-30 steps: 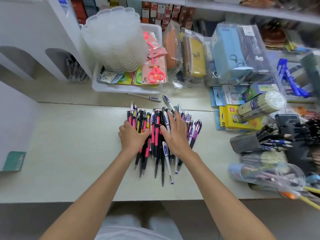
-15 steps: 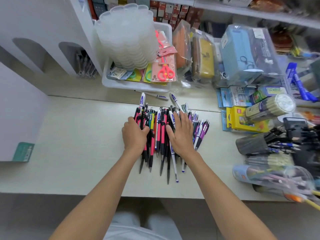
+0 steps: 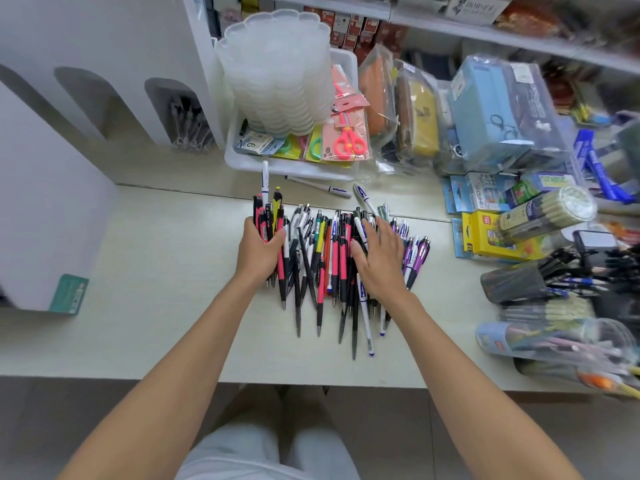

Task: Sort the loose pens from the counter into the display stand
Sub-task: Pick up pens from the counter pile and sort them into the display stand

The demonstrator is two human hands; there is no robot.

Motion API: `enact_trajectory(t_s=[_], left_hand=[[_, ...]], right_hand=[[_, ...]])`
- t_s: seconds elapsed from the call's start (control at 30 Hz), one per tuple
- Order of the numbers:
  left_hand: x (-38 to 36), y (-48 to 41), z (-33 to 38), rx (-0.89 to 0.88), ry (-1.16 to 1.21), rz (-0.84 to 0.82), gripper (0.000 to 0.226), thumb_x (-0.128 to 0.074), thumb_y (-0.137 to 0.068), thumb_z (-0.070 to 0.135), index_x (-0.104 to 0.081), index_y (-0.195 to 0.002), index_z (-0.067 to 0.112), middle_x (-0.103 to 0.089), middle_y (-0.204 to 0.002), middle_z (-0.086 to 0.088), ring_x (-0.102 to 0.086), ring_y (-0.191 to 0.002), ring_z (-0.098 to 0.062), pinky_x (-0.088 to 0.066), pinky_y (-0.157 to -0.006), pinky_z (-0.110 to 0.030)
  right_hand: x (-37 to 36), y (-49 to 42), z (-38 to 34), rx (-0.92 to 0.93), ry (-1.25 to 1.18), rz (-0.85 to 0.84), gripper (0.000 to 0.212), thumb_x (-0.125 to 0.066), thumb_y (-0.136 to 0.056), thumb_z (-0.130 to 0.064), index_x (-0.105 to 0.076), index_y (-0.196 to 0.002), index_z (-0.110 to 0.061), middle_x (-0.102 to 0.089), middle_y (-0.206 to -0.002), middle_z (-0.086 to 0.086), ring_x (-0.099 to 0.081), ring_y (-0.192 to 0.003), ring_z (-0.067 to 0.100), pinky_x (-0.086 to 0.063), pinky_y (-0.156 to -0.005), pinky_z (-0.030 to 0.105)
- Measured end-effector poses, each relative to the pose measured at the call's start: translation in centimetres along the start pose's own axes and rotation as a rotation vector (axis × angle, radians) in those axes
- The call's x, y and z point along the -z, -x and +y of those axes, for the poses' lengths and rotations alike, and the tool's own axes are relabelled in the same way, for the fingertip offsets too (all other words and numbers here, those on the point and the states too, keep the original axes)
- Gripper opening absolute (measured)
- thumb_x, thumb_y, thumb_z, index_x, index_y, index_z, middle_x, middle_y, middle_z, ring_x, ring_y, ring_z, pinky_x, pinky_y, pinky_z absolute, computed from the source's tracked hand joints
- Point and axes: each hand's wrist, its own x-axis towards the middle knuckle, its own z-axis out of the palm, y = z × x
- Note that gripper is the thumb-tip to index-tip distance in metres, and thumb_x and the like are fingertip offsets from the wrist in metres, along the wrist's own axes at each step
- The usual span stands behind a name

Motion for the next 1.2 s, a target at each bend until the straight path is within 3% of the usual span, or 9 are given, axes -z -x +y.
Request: enact_trajectory(t_s=[0.27, 0.43, 0.57, 0.73, 0.83, 0.93, 1.0, 1.13, 1.2], left_hand=[[2.3, -0.4, 2.2, 0.057, 0.461, -0.016, 0.016, -0.061, -0.096, 0.018, -0.047, -0.101, 0.013, -0.059, -0.077, -0.002, -0.063, -0.061, -0.016, -0.055, -0.064, -0.037], [4.7, 2.2, 6.5, 0.088, 0.586, -0.444, 0.019, -0.063, -0.095, 0.024, -0.052, -0.095, 0.008, -0.059, -0.073, -0.003, -0.058, -0.059, -0.015, -0.054, -0.056, -0.028], [6.4, 4.4, 9.0, 0.073, 0.488, -0.689, 0.028, -0.065, -0.087, 0.033, -0.052, -0.093, 0.009, -0.058, -0.075, -0.005, -0.055, -0.056, -0.014, -0.052, -0.055, -0.027], [7.2, 5.1, 9.6, 0.143, 0.535, -0.733, 0.016, -0.059, -0.096, 0.019, -0.054, -0.108, 0.010, -0.066, -0.084, -0.007, -0.055, -0.058, -0.011, -0.053, -0.055, -0.024], [7.6, 4.9, 9.3, 0.096, 0.527, -0.584, 0.012, -0.062, -0.095, 0.015, -0.056, -0.102, 0.007, -0.063, -0.076, -0.006, -0.057, -0.056, -0.013, -0.053, -0.056, -0.027], [8.1, 3.5, 10.1, -0.074, 0.570, 0.013, 0.019, -0.070, -0.090, 0.017, -0.059, -0.097, 0.004, -0.064, -0.068, -0.005, -0.063, -0.056, -0.017, -0.056, -0.060, -0.033], [8.5, 3.0, 11.3, -0.134, 0.662, 0.225, 0.036, -0.072, -0.086, 0.021, -0.056, -0.106, -0.004, -0.065, -0.075, -0.013, -0.064, -0.058, -0.019, -0.054, -0.058, -0.032], [7.2, 4.5, 11.6, -0.202, 0.647, 0.209, 0.045, -0.079, -0.078, 0.026, -0.059, -0.109, 0.000, -0.070, -0.091, -0.019, -0.068, -0.072, -0.019, -0.058, -0.071, -0.033], [6.7, 5.4, 11.2, -0.182, 0.619, 0.170, 0.034, -0.079, -0.079, 0.011, -0.063, -0.109, 0.002, -0.073, -0.094, -0.008, -0.071, -0.079, -0.013, -0.056, -0.071, -0.024]], right_hand=[[2.0, 0.3, -2.1, 0.019, -0.027, 0.117, 0.055, -0.039, -0.103, -0.039, -0.025, -0.152, -0.020, -0.013, -0.162, 0.010, -0.004, -0.151, 0.024, -0.001, -0.123, 0.045], [7.4, -1.1, -10.3, 0.130, -0.592, 0.081, 0.057, -0.052, -0.095, -0.042, -0.032, -0.148, -0.034, -0.029, -0.156, -0.004, -0.028, -0.144, 0.013, -0.031, -0.116, 0.048], [11.2, -3.4, -17.0, 0.214, -0.729, -0.054, 0.068, -0.068, -0.086, -0.048, -0.033, -0.144, -0.042, -0.030, -0.156, -0.005, -0.038, -0.134, 0.009, -0.040, -0.105, 0.032], [10.0, -4.4, -19.5, 0.186, -0.637, -0.261, 0.030, -0.055, -0.099, -0.025, -0.069, -0.117, -0.006, -0.072, -0.100, 0.004, -0.064, -0.088, 0.006, -0.048, -0.088, 0.029], [9.5, -3.3, -19.1, 0.099, -0.746, -0.289, 0.043, -0.041, -0.103, -0.041, -0.052, -0.140, -0.020, -0.058, -0.138, 0.004, -0.052, -0.125, 0.014, -0.035, -0.109, 0.034], [8.3, -1.5, -18.5, -0.193, -1.107, -0.169, 0.052, -0.033, -0.102, -0.053, -0.037, -0.147, -0.027, -0.054, -0.137, 0.006, -0.049, -0.129, 0.025, -0.033, -0.112, 0.051], [6.8, 0.7, -19.5, -0.439, -1.321, -0.259, 0.058, -0.029, -0.099, -0.061, -0.043, -0.143, -0.025, -0.055, -0.134, 0.008, -0.051, -0.123, 0.029, -0.038, -0.106, 0.055], [5.8, 2.0, -23.2, -0.713, -1.754, -0.230, 0.058, -0.034, -0.100, -0.054, -0.057, -0.130, -0.010, -0.065, -0.107, 0.018, -0.066, -0.085, 0.029, -0.056, -0.072, 0.037], [6.2, 1.5, -24.1, -0.674, -1.808, -0.115, 0.049, -0.033, -0.103, -0.043, -0.064, -0.115, -0.007, -0.070, -0.099, 0.018, -0.067, -0.084, 0.028, -0.054, -0.082, 0.038]])
